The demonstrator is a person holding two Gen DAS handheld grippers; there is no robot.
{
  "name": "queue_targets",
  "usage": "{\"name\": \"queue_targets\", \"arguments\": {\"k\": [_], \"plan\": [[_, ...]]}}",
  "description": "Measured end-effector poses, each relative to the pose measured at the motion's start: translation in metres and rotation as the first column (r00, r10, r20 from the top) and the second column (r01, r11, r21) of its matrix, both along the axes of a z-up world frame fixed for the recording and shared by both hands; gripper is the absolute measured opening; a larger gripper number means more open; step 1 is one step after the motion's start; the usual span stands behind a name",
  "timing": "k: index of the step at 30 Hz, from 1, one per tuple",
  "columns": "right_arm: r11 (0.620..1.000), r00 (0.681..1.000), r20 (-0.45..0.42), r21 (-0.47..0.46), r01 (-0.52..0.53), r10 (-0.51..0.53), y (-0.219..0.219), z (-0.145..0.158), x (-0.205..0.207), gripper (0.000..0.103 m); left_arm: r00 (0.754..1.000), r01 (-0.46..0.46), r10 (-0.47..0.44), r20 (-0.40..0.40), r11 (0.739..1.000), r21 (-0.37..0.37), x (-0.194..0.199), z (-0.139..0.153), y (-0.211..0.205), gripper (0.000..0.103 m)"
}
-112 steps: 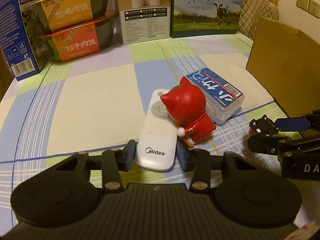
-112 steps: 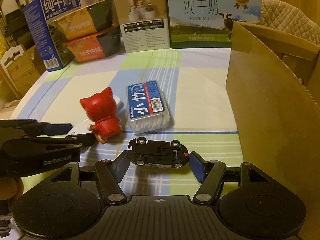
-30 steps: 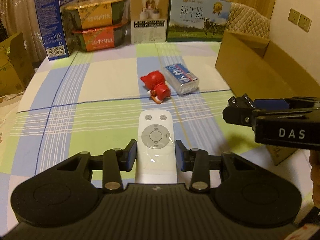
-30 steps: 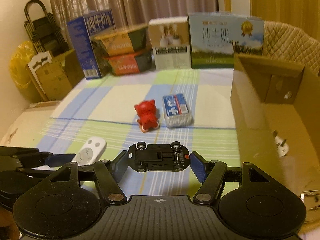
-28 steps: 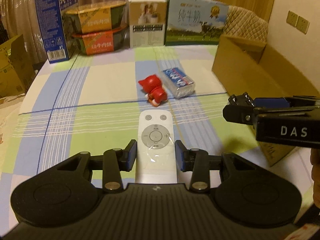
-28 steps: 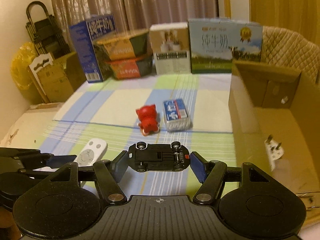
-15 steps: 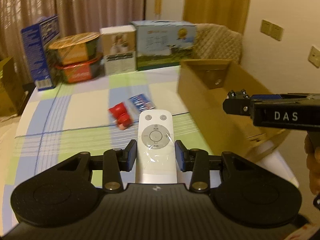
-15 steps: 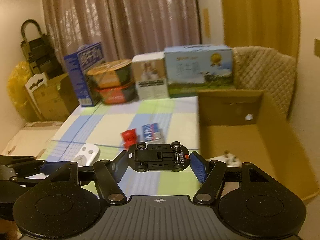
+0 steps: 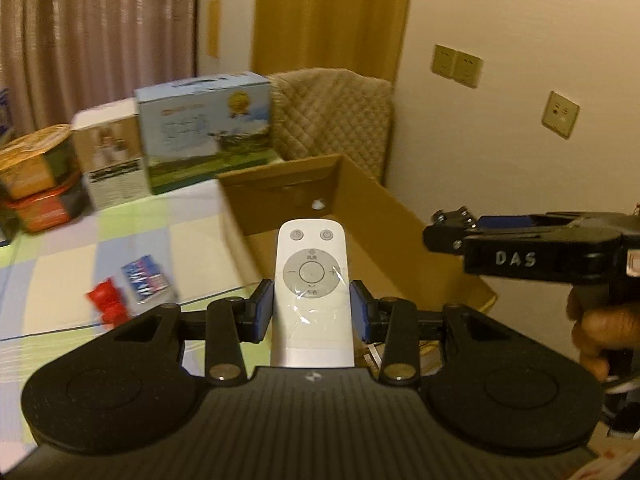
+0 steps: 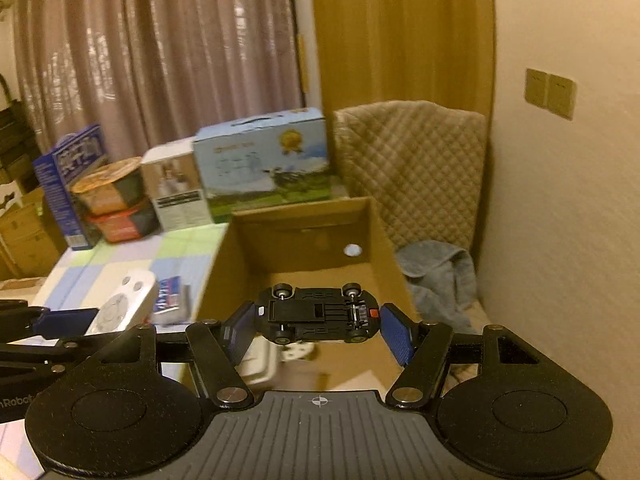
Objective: Organize rigid objects
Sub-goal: 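Carry the remote with the left tool while the right tool carries the car to the box, then lower the remote into the box and open the left tool while the right tool releases the car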
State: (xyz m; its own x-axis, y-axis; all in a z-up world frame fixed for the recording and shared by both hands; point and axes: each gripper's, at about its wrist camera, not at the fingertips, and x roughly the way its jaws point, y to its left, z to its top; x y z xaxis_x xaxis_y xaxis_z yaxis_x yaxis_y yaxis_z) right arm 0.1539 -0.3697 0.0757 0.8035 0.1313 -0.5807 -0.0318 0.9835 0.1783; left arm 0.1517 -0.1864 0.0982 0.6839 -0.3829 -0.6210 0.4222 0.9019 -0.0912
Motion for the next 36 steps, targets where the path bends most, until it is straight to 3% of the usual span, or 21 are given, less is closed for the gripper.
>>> {"name": "queue_targets", "arguments": {"k": [11, 22, 24, 26, 36], "plan": [[0.997, 0.996, -0.074, 0.051, 0.051, -0.047, -0.038, -0.039, 0.008, 0.063, 0.997, 0.044, -0.042, -0.064, 0.998, 0.033, 0.033, -0.041, -0.036, 0.035], [0.997, 0.994, -0.101, 0.058, 0.055, -0.049, -0.043, -0.051, 0.017, 0.063, 0.994, 0.064, -0.059, -0.090, 0.997, 0.052, 0.044, -0.060, -0.047, 0.036], [0.997, 0.993, -0.105, 0.055, 0.056, -0.050, -0.043, -0.052, 0.018, 0.063, 0.996, 0.045, -0.042, -0.083, 0.998, 0.042, 0.044, -0.060, -0.046, 0.037], [0.997, 0.993, -0.107, 0.055, 0.057, -0.051, -0.044, -0.052, 0.016, 0.063, 0.997, 0.027, -0.024, -0.076, 0.999, 0.033, 0.045, -0.057, -0.042, 0.047], [0.998, 0.994, -0.105, 0.058, 0.037, -0.031, -0.036, -0.048, 0.012, 0.063, 0.998, -0.009, 0.013, -0.063, 0.999, 0.051, 0.034, -0.047, -0.015, 0.047]]}}
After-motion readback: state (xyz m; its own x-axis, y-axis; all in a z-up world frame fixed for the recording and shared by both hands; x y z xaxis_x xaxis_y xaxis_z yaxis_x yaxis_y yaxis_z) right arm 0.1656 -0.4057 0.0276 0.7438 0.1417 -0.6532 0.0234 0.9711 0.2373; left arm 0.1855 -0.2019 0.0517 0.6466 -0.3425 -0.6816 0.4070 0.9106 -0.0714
